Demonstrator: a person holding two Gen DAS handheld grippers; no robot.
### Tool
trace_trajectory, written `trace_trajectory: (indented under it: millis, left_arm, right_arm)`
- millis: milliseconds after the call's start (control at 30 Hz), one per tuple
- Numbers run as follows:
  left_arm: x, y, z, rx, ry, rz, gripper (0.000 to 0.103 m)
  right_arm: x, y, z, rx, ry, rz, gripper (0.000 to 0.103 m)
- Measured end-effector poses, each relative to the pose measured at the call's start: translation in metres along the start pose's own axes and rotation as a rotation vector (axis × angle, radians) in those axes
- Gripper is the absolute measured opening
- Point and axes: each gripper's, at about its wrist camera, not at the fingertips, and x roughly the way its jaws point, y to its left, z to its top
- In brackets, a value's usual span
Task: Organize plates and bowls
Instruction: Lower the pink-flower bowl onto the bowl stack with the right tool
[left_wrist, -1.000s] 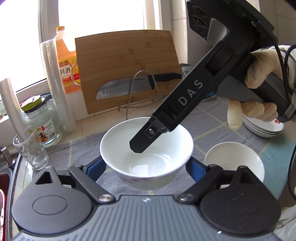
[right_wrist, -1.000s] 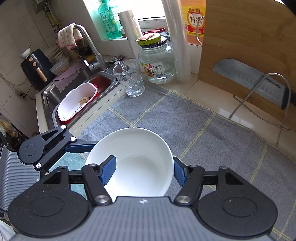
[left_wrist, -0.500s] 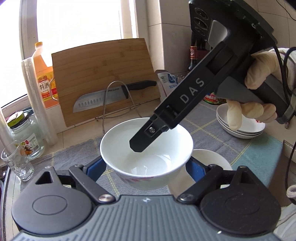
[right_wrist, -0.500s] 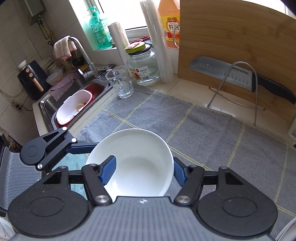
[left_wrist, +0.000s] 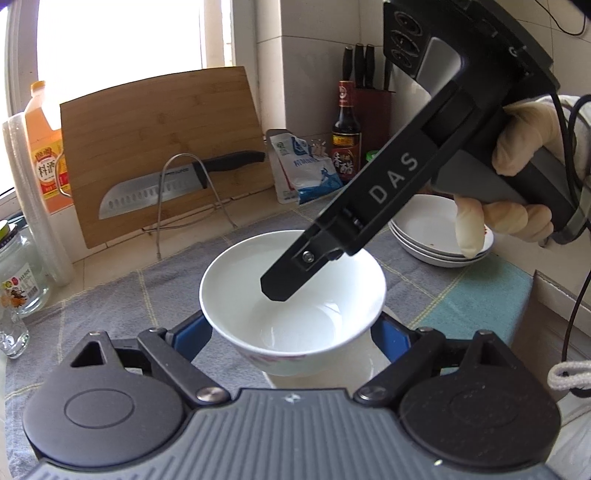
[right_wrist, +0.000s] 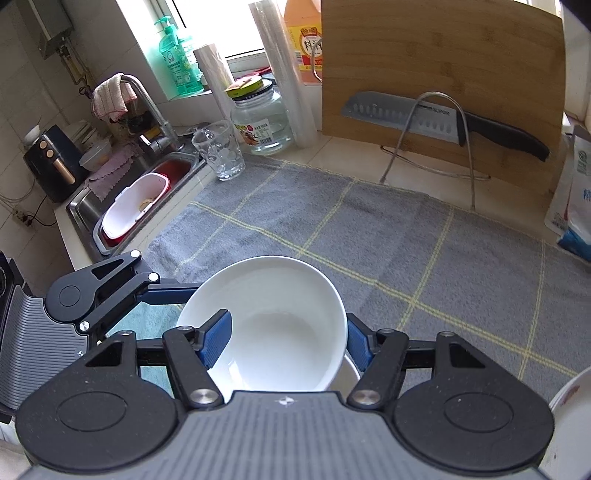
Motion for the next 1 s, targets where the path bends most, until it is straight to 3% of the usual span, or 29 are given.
trace_trajectory:
  millis: [533, 1000]
  left_arm:
    - [0.014, -0.014, -0.013, -0.003, 0.074, -0.068, 0.092]
    - [0.019, -0.012, -0.018, -0.016, 0.096, -0.08, 0.092]
  right_arm:
    - [0.004, -0.009, -0.031, 0.067, 0.034, -0.012, 0.071]
    - [0.007, -0.01, -0.034, 0.067, 0.033, -0.016, 0.071]
